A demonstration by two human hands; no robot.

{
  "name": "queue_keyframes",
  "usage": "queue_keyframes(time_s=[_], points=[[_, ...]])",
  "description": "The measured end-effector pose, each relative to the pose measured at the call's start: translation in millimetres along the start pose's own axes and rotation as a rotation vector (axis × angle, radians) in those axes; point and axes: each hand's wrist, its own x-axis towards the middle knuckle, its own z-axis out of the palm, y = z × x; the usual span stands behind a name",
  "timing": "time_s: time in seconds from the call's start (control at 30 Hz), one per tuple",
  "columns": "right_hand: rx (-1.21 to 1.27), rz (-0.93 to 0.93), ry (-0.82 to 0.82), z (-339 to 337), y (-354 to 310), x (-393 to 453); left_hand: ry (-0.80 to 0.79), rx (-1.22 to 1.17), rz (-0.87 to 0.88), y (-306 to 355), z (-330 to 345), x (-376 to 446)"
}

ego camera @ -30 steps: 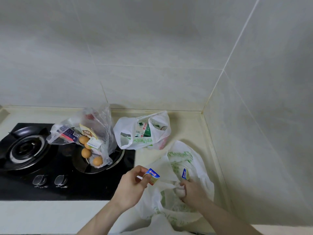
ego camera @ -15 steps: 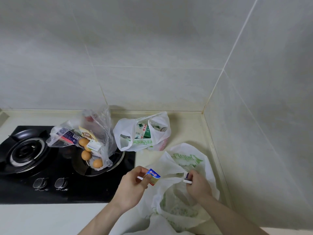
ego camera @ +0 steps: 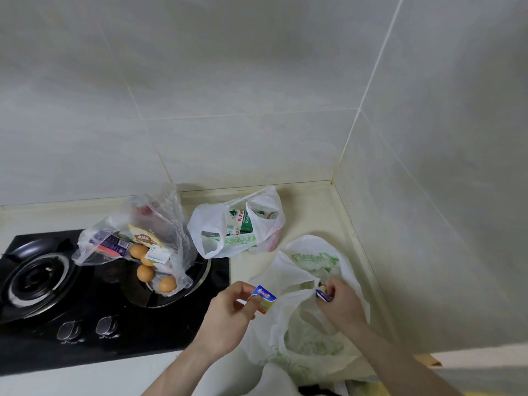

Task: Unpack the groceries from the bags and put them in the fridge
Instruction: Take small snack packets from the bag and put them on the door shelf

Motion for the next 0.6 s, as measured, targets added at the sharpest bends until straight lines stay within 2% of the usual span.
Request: queue_keyframes(time_s=[0.27,0.43,0.6], points=[[0.274,0.051,0.149,-23,-35,-82,-0.135,-0.026,0.059,-1,-8,-3],[0.306,0.113,0.318,-31,-42,-137,-0.259,0.01,0.115,7,5,-6],[0.34,0.108,0.426,-39,-32,-180,-0.282,0.078,0.162,19,22,-5]])
